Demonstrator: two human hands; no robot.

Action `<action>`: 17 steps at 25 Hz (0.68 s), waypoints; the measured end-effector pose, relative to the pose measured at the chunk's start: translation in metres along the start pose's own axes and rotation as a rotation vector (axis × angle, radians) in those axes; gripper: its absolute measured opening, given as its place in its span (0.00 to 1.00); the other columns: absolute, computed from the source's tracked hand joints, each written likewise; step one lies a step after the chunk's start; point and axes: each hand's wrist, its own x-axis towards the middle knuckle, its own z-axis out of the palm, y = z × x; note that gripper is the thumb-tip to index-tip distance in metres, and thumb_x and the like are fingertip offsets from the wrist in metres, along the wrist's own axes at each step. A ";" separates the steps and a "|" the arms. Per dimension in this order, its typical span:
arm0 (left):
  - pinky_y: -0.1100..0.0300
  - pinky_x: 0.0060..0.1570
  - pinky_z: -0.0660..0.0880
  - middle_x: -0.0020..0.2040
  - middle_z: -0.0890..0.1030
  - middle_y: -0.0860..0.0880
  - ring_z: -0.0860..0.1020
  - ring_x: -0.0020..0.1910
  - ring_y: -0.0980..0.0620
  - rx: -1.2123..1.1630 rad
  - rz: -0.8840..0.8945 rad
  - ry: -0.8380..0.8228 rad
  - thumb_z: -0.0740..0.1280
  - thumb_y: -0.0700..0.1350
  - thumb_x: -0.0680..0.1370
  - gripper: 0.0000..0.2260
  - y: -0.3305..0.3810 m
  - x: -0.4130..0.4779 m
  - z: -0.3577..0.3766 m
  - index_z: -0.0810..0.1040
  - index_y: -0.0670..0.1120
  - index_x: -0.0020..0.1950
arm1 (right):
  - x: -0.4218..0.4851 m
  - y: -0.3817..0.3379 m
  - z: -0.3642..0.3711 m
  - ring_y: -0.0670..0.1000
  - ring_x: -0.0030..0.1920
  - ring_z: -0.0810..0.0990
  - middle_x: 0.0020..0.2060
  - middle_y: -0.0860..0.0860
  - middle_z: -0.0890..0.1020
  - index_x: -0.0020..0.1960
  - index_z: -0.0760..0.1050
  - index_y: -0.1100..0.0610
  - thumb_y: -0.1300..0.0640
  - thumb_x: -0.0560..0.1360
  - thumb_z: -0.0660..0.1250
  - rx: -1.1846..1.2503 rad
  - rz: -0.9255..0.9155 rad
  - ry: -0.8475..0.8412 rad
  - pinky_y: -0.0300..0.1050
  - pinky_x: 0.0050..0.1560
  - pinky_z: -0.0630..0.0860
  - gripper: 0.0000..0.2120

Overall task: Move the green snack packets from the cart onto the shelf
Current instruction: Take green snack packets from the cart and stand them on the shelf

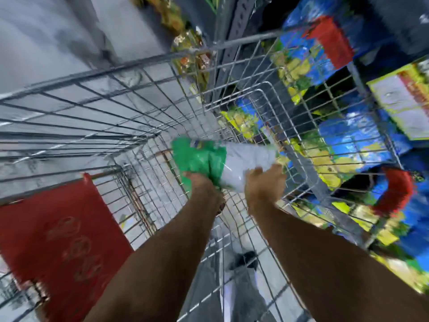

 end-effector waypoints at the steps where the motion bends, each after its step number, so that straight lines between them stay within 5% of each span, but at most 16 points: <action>1: 0.41 0.65 0.69 0.64 0.76 0.42 0.75 0.62 0.40 0.014 0.187 0.096 0.51 0.69 0.70 0.35 0.012 -0.006 0.004 0.69 0.43 0.64 | -0.016 0.014 -0.002 0.63 0.66 0.69 0.67 0.63 0.70 0.70 0.61 0.60 0.54 0.74 0.60 0.034 0.162 -0.021 0.59 0.64 0.67 0.27; 3: 0.45 0.60 0.72 0.63 0.76 0.38 0.76 0.59 0.39 0.024 0.437 0.204 0.53 0.66 0.73 0.33 0.030 -0.010 0.002 0.67 0.41 0.65 | -0.035 0.020 -0.005 0.63 0.67 0.66 0.68 0.63 0.66 0.70 0.58 0.63 0.57 0.75 0.59 -0.016 0.297 -0.061 0.57 0.66 0.66 0.25; 5: 0.46 0.58 0.73 0.60 0.77 0.37 0.76 0.58 0.38 0.118 0.391 0.212 0.53 0.63 0.75 0.30 0.030 -0.010 -0.004 0.70 0.39 0.62 | -0.015 0.004 -0.008 0.63 0.69 0.63 0.71 0.64 0.62 0.72 0.55 0.64 0.57 0.77 0.56 -0.007 0.252 -0.052 0.55 0.68 0.64 0.26; 8: 0.59 0.30 0.76 0.48 0.79 0.40 0.76 0.38 0.46 0.432 0.214 -0.166 0.59 0.64 0.73 0.29 0.005 -0.025 -0.005 0.73 0.38 0.57 | 0.017 -0.024 -0.008 0.62 0.72 0.63 0.73 0.62 0.62 0.73 0.56 0.63 0.48 0.79 0.51 0.071 0.098 -0.248 0.55 0.70 0.61 0.27; 11: 0.60 0.31 0.75 0.52 0.77 0.42 0.75 0.41 0.48 0.538 0.214 -0.182 0.65 0.53 0.74 0.23 -0.009 -0.032 -0.008 0.68 0.40 0.61 | 0.013 -0.029 -0.004 0.61 0.71 0.65 0.72 0.62 0.66 0.71 0.62 0.65 0.46 0.80 0.48 0.022 -0.010 -0.492 0.50 0.69 0.62 0.27; 15: 0.71 0.16 0.60 0.24 0.69 0.49 0.65 0.14 0.58 0.458 0.365 -0.148 0.61 0.47 0.78 0.07 -0.013 -0.060 -0.009 0.67 0.45 0.47 | -0.015 -0.035 -0.026 0.62 0.66 0.72 0.67 0.63 0.73 0.66 0.71 0.63 0.44 0.79 0.50 0.005 -0.074 -0.475 0.52 0.65 0.68 0.27; 17: 0.71 0.16 0.64 0.21 0.68 0.47 0.66 0.13 0.56 0.423 0.478 -0.154 0.58 0.47 0.79 0.06 -0.018 -0.086 -0.009 0.65 0.44 0.48 | -0.030 -0.040 -0.058 0.62 0.66 0.72 0.66 0.63 0.74 0.65 0.70 0.63 0.45 0.79 0.51 0.062 -0.126 -0.452 0.53 0.65 0.68 0.26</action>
